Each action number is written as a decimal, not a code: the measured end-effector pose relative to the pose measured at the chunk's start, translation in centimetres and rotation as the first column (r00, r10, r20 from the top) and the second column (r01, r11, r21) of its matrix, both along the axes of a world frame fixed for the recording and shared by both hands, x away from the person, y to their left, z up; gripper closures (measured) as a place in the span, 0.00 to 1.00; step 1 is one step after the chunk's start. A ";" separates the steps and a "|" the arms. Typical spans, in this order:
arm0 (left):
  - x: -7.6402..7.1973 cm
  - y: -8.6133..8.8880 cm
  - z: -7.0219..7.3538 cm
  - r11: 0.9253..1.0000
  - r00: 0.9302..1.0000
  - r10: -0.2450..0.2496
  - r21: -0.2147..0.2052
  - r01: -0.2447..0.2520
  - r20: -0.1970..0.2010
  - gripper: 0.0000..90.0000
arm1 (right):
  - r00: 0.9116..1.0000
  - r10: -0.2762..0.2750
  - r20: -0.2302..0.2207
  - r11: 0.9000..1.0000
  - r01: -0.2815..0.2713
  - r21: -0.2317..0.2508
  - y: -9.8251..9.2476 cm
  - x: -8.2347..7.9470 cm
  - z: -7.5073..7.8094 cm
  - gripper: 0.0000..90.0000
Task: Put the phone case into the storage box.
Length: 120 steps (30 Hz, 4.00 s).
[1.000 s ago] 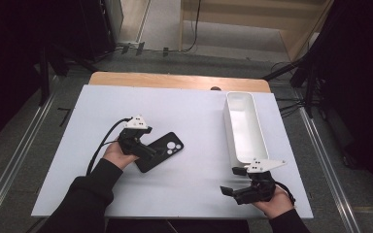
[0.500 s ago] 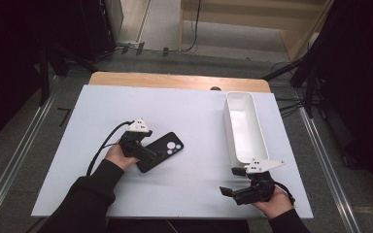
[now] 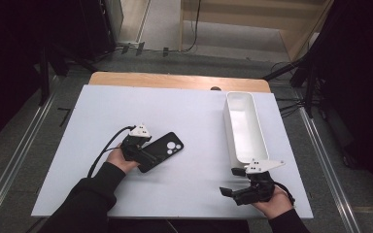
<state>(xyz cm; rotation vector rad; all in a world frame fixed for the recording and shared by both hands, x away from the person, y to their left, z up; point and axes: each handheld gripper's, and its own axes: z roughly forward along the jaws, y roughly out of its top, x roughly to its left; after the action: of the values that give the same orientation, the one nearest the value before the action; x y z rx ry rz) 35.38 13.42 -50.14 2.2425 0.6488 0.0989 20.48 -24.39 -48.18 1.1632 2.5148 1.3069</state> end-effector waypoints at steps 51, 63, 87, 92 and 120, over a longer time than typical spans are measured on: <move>-1.4 -1.1 -0.9 0.993 0.994 0.033 0.108 -0.044 0.106 0.15 | 1.000 0.015 -0.003 1.000 -0.015 -0.019 0.3 -0.1 -0.1 0.14; -0.9 -0.5 0.1 0.993 0.992 0.057 0.092 -0.068 0.113 0.16 | 1.000 0.015 -0.007 1.000 -0.015 -0.015 0.4 0.0 -0.1 0.14; -3.3 -0.2 4.0 0.992 0.983 0.126 -0.028 -0.124 0.131 0.15 | 1.000 0.000 -0.001 1.000 0.000 -0.020 0.4 0.0 0.2 0.14; -4.4 -0.2 4.8 0.988 0.980 0.146 -0.077 -0.136 0.138 0.15 | 0.999 0.001 0.039 1.000 -0.001 -0.006 0.5 -0.2 0.5 0.14; -8.5 -0.9 4.7 0.899 0.904 0.356 -0.349 -0.264 0.235 0.15 | 0.995 -0.095 0.044 0.994 0.092 0.060 4.0 0.5 4.1 0.15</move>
<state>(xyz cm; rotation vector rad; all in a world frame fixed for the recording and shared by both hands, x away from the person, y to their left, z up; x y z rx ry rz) 26.85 12.53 -45.47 1.7597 0.7969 0.4535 20.96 -20.39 -44.06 1.2301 2.3745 1.3752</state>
